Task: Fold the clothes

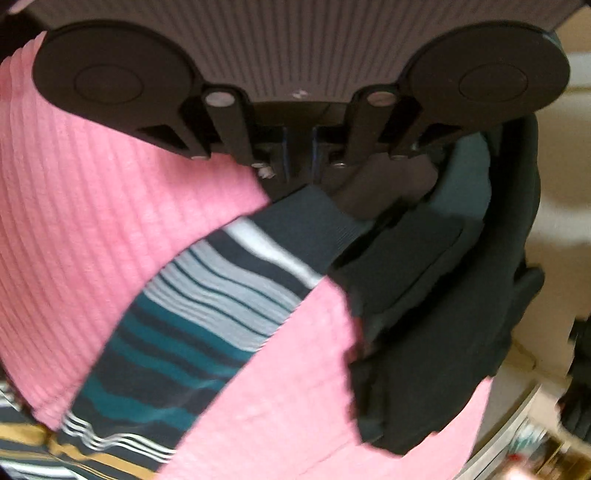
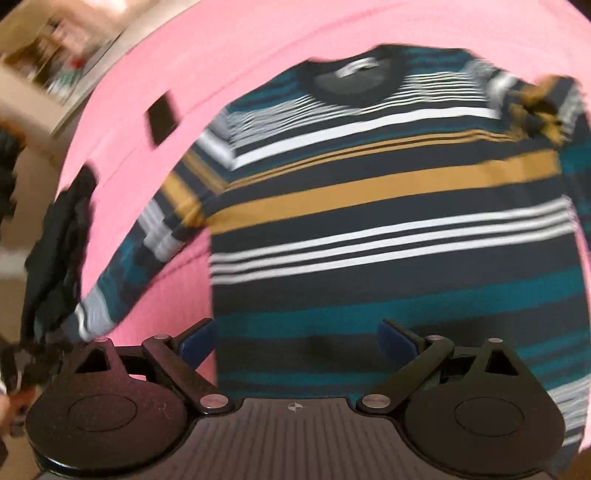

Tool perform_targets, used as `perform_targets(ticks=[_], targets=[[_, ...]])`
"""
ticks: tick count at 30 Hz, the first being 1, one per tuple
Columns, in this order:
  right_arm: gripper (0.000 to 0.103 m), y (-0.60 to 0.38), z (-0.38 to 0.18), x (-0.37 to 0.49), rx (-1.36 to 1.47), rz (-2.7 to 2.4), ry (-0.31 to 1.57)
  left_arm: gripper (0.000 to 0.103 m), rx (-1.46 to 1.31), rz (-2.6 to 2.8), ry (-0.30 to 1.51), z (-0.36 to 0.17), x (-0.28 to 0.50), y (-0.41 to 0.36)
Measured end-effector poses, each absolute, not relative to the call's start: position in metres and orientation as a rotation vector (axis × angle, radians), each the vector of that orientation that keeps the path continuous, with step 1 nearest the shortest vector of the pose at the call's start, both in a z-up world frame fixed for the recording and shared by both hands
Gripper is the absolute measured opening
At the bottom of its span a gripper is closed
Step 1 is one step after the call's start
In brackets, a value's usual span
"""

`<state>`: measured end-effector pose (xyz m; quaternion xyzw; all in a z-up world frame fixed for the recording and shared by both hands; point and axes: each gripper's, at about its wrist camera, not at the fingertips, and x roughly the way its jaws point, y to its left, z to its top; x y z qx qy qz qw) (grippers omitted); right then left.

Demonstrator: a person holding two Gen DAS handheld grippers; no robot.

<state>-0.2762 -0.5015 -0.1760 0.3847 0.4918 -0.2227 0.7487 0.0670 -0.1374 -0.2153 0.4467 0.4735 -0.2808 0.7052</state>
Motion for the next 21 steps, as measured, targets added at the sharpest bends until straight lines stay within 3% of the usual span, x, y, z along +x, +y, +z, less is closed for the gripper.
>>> perform_targets(ticks=[11,21], targets=[[0.096,-0.615,-0.169,-0.447,0.887,-0.881,0.951,0.014,0.983,-0.911,0.964,-0.197,-0.007,-0.274],[0.096,-0.739,-0.242,-0.613,1.047,-0.866,0.959,0.02,1.076,-0.976,0.954,-0.184,-0.163,-0.383]])
